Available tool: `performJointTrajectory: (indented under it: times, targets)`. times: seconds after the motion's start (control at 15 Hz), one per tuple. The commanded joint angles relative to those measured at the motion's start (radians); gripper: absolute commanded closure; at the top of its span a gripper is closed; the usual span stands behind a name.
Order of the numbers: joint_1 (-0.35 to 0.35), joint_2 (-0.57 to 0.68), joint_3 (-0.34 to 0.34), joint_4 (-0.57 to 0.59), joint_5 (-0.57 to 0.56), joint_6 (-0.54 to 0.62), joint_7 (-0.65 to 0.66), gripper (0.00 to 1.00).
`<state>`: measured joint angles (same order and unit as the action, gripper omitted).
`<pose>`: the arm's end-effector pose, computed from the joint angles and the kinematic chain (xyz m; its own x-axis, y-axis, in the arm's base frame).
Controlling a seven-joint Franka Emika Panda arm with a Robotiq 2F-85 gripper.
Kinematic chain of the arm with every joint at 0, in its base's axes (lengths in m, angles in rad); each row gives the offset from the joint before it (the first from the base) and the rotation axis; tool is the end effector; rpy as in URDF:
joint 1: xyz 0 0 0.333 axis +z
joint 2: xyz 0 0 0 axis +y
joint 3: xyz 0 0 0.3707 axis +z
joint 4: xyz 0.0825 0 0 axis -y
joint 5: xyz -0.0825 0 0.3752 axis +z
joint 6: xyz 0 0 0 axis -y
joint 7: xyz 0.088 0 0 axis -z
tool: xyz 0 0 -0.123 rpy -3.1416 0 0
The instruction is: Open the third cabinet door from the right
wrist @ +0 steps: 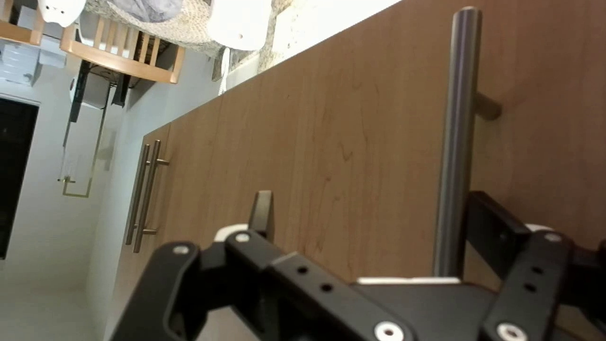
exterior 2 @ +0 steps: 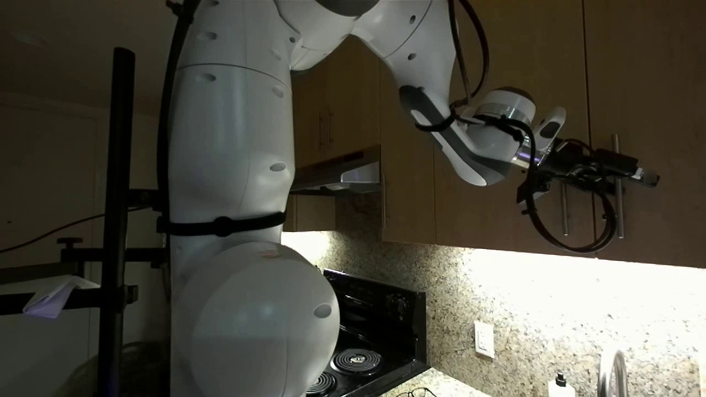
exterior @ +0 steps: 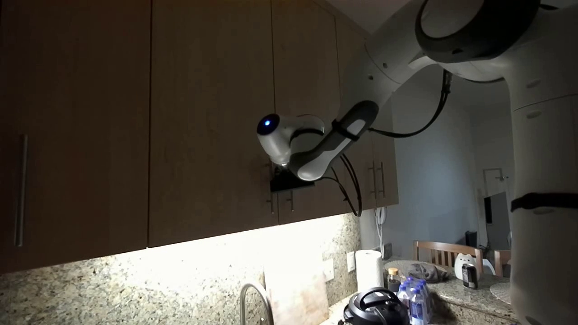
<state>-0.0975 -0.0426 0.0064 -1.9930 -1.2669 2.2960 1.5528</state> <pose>0.5736 -0.0846 0.5805 0.3397 -0.3198 0.8845 -0.8171 -0.5662 0.1091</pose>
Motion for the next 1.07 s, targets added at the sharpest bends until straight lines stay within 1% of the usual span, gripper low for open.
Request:
performJointTrajectory:
  times: [0.0,0.13,0.33,0.53,0.67,0.87,1.0]
  targets:
    - [0.013,0.024,-0.024,0.036,-0.007,-0.068,0.035,0.00]
    - [0.012,0.003,-0.032,0.016,0.029,-0.075,0.040,0.00]
    - [0.008,-0.040,-0.047,-0.030,0.096,-0.050,0.025,0.00]
    - [0.004,-0.071,-0.056,-0.058,0.134,-0.031,0.027,0.00]
    - [0.002,-0.091,-0.060,-0.076,0.151,-0.021,0.025,0.00]
    - [-0.002,-0.129,-0.067,-0.116,0.146,0.001,0.027,0.00]
    - [-0.006,-0.160,-0.078,-0.147,0.150,0.030,0.000,0.00]
